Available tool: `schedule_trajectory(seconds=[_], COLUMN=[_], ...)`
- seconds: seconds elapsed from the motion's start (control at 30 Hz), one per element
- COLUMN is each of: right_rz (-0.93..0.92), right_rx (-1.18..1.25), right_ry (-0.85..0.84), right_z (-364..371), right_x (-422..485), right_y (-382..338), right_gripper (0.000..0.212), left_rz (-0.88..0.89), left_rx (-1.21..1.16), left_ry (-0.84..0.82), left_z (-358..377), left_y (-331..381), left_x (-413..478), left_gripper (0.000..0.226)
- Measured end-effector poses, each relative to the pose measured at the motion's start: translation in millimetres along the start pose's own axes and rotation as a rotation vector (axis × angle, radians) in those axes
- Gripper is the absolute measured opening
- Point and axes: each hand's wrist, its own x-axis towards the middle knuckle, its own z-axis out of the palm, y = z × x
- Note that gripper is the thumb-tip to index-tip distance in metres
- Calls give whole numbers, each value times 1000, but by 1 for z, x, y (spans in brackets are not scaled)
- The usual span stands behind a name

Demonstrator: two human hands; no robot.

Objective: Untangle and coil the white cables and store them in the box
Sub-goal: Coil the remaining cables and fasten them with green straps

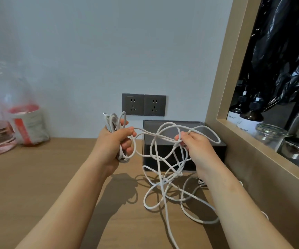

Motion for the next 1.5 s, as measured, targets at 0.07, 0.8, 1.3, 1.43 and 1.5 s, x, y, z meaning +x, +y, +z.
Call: schedule_trajectory(seconds=[0.07, 0.8, 1.3, 1.43, 1.5], right_rz=[22, -417, -112, -61, -62], right_rx=[1, -532, -586, -380, -294], right_ry=[34, 45, -93, -103, -67], right_z=[-3, 19, -3, -4, -3], right_x=[2, -13, -1, -3, -3], right_y=[0, 6, 18, 18, 17], right_gripper=[30, 19, 16, 18, 18], left_rz=[22, -32, 35, 16, 4], left_rx=[-12, 50, -113, -23, 30], left_ry=[19, -57, -55, -45, -48], left_z=[-3, 22, 17, 15, 13], left_y=[2, 2, 5, -2, -6], left_x=[2, -5, -4, -3, -2], left_gripper=[16, 18, 16, 13, 12])
